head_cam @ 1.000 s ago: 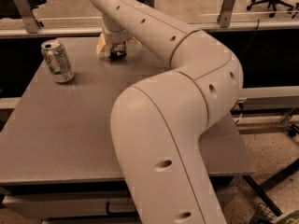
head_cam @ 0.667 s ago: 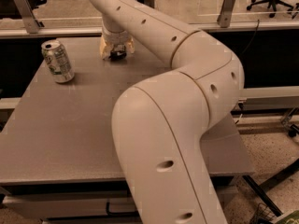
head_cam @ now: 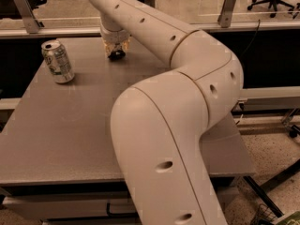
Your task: Move rxbar chocolate near 7up can
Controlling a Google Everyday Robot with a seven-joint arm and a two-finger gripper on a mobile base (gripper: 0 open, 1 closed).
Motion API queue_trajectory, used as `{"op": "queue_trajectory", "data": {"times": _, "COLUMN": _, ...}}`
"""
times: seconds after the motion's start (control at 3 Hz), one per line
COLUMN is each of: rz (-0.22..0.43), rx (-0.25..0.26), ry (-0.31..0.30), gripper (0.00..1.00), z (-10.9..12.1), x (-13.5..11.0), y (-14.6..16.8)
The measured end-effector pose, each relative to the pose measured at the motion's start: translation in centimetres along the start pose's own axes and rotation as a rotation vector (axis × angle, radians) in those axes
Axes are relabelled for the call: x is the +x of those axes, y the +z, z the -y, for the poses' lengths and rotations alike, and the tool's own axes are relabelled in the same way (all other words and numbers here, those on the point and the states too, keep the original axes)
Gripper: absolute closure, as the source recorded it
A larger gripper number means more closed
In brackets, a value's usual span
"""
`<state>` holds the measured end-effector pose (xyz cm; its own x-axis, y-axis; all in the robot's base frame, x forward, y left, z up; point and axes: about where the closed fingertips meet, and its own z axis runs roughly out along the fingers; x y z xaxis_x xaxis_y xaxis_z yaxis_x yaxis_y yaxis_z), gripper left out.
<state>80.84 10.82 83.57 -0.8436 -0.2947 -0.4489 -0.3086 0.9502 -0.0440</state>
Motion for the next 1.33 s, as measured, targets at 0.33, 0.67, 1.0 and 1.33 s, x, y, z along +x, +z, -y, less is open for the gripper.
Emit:
{"op": "queue_trajectory", "data": {"times": 0.33, "rz": 0.0, "rx": 0.0, "ry": 0.0, "gripper": 1.0, "z": 0.0, "x": 0.0, "y": 0.0}}
{"op": "queue_trajectory", "data": {"times": 0.67, "rz": 0.012, "rx": -0.091, "ry": -0.128, "gripper": 1.0, "z": -2.0, "x": 1.8, "y": -2.7}}
{"op": "queue_trajectory", "data": {"times": 1.0, "rz": 0.021, "rx": -0.169, "ry": -0.242, "gripper": 1.0, "z": -3.8, "x": 3.8, "y": -5.0}}
{"op": "queue_trajectory", "data": {"times": 1.33, "rz": 0.022, "rx": -0.236, "ry": -0.337, "gripper": 1.0, "z": -5.8, "x": 5.8, "y": -6.3}}
